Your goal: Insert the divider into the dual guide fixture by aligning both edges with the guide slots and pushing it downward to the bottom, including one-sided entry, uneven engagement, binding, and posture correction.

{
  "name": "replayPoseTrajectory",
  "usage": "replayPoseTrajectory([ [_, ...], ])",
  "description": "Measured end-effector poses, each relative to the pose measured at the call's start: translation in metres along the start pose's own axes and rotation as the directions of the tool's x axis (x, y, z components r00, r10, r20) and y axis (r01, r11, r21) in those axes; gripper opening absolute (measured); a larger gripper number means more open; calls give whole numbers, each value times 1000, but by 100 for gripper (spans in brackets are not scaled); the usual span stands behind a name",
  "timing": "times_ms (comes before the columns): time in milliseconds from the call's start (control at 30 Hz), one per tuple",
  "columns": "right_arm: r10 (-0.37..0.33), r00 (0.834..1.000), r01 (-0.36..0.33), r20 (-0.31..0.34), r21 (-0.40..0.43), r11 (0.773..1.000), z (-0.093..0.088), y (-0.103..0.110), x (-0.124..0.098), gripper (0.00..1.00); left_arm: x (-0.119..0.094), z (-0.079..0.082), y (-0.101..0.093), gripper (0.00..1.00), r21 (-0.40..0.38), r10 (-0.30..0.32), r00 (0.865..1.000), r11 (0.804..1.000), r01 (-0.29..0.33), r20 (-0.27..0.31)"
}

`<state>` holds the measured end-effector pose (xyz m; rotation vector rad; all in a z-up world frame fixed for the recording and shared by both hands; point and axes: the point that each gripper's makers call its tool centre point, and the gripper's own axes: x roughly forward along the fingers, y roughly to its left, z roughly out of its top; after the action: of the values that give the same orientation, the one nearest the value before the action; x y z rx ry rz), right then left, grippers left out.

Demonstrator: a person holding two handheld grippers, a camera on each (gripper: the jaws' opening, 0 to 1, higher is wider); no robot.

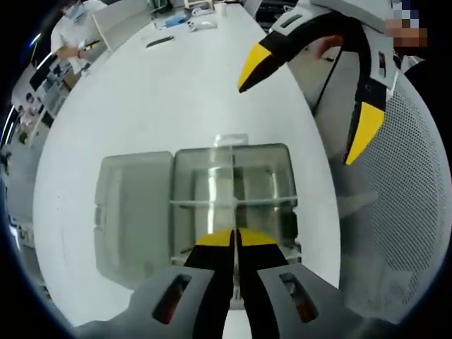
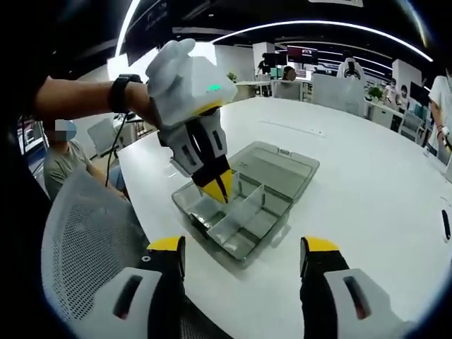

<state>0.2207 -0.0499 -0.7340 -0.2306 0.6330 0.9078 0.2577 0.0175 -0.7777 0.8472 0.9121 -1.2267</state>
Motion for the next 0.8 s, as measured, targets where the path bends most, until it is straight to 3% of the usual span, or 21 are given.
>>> replayPoseTrajectory([
  [333,0,1000,0,1,7,1000,0,-1,-1,63,4,-1,0,0,12,7,1000,1000,-7,-9],
  [500,-1,1000,1,1,9,1000,-1,-2,-2,63,4,-2,0,0,10,6,1000,1000,-6,16],
  [533,-2,1000,2,2,10,1000,-1,-2,-2,63,5,-3,-1,3,12,4,1000,1000,-4,12],
  [567,-2,1000,2,1,10,1000,-1,-2,-2,63,5,-7,-3,12,17,1,1000,1000,-1,-7],
  [600,-3,1000,3,-1,10,1000,-2,-2,-2,63,4,-7,-2,17,15,18,1000,1000,-18,4],
  [700,-2,1000,2,-3,15,1000,-3,-2,-2,63,0,-3,-2,10,-11,17,999,1000,-17,43],
  [800,4,1000,-4,-11,9,1000,-5,0,-1,63,-5,-4,3,13,-25,38,998,999,-36,58],
])
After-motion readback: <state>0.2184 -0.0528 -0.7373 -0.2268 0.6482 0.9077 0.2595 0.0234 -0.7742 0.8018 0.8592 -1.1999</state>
